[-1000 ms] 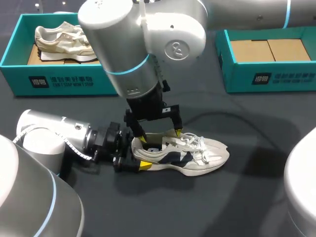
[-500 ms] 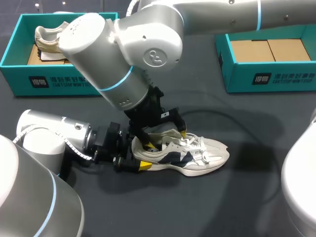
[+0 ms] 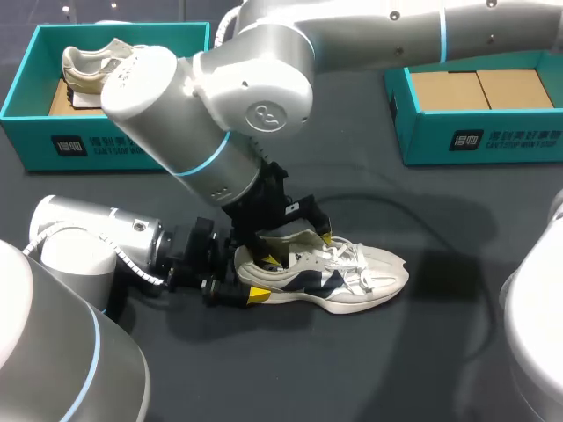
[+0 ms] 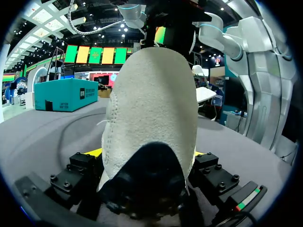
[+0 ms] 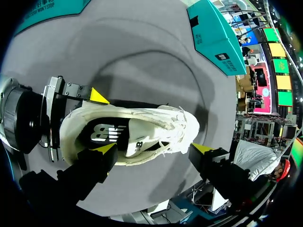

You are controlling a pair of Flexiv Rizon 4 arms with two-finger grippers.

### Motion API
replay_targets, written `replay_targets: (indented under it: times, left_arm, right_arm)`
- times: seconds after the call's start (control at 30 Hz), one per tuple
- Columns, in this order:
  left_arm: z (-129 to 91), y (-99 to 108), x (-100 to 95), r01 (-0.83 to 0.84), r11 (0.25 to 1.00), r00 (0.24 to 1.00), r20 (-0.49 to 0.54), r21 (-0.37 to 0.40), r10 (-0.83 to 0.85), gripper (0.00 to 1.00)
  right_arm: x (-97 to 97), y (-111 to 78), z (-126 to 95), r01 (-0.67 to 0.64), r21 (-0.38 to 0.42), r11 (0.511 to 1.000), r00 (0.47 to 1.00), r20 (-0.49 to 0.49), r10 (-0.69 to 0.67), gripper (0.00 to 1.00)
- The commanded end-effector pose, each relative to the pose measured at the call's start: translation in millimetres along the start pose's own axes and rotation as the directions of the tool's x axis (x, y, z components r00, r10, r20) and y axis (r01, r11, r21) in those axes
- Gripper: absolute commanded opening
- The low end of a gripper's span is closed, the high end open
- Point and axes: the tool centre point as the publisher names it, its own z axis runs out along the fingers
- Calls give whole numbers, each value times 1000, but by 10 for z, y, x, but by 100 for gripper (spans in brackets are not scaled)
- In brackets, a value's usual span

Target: Take the shoe out of the shoebox, open the shoe tongue, remove and reinsert the insole, then place the shoe into the shoebox

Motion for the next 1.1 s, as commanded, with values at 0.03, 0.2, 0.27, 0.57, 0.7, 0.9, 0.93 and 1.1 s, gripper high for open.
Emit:
replay_targets:
  times: [0.03,0.2,0.27,0.57,0.7,0.9,0.93,1.1]
  left_arm:
    - [2,7,4,0,1000,1000,1,-3,0,0]
    - [2,7,4,0,1000,1000,1,-3,0,0]
    - [2,7,4,0,1000,1000,1,-3,0,0]
    - [2,7,4,0,1000,1000,1,-3,0,0]
    - [2,7,4,0,1000,1000,1,-3,0,0]
    - [2,7,4,0,1000,1000,1,-3,0,0]
    - [2,7,4,0,1000,1000,1,-3,0,0]
    - [2,7,4,0,1000,1000,1,-3,0,0]
  right_arm:
    - [-6,-33,79,-295,-7,955,955,-14,295,100]
    - [-25,-12,155,-305,-10,952,952,-28,305,100]
    - [-38,-15,181,-312,-11,950,950,-32,312,100]
    - [-82,-34,304,-329,-28,944,943,-57,327,100]
    - [-96,-30,373,-331,-22,943,942,-72,329,100]
    - [-161,2,404,-332,-19,943,941,-81,329,86]
    - [-173,9,402,-331,-19,944,941,-81,328,85]
    - [-244,38,353,-325,-26,945,944,-76,322,80]
